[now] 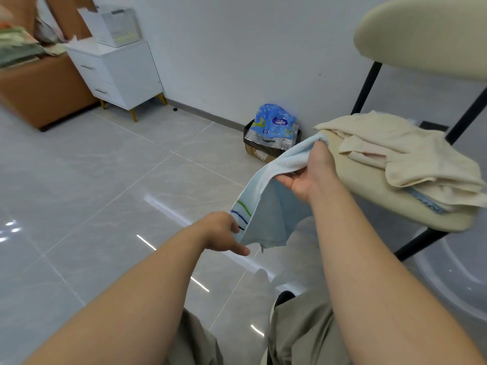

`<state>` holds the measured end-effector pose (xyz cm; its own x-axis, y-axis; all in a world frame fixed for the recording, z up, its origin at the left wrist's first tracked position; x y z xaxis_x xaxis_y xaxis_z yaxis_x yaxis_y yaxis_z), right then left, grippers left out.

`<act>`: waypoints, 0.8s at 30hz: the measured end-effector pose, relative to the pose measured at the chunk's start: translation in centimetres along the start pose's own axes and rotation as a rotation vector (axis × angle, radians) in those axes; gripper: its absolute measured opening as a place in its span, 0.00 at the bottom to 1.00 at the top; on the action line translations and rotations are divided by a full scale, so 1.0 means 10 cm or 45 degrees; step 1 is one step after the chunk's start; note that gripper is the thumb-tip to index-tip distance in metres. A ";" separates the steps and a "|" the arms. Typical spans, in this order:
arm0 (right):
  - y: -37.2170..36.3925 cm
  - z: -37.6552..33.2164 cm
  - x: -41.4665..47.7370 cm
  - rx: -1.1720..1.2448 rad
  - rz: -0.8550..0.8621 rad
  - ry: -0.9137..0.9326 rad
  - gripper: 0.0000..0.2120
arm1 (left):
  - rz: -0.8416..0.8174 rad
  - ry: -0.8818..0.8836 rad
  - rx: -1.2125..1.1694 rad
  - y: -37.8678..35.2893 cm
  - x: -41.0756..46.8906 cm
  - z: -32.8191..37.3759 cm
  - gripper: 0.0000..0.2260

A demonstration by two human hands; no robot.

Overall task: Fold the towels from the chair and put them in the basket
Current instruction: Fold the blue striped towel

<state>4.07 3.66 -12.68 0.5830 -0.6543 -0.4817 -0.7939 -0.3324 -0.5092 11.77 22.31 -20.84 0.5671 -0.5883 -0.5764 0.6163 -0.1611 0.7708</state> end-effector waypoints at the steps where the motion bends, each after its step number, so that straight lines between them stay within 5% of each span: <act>1: -0.01 0.00 0.00 0.006 0.000 -0.008 0.18 | -0.007 -0.009 0.030 -0.04 0.02 0.03 0.34; 6: -0.02 0.02 -0.01 0.071 -0.005 -0.034 0.19 | 0.120 -0.061 0.095 -0.05 0.17 0.13 0.12; 11: 0.08 -0.03 0.04 0.132 0.018 -0.033 0.21 | 0.281 0.027 0.153 0.21 0.20 0.05 0.04; 24: 0.61 -0.11 0.18 -0.096 0.213 0.046 0.14 | 0.961 0.165 -0.507 1.23 -0.52 -0.39 0.20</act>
<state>0.11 -0.27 -15.88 0.4364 -0.7282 -0.5285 -0.8906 -0.2661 -0.3688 18.59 26.46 -9.44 0.9448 -0.3275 0.0068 0.1813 0.5403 0.8217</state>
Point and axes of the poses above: each hand's wrist, its own x-axis towards the middle knuckle, its own y-axis out of the back of the hand, z = x × y, the point moved 10 cm from there along x, towards the middle knuckle, and after that the axes turned 3 degrees about y, right-handed, at the moved point
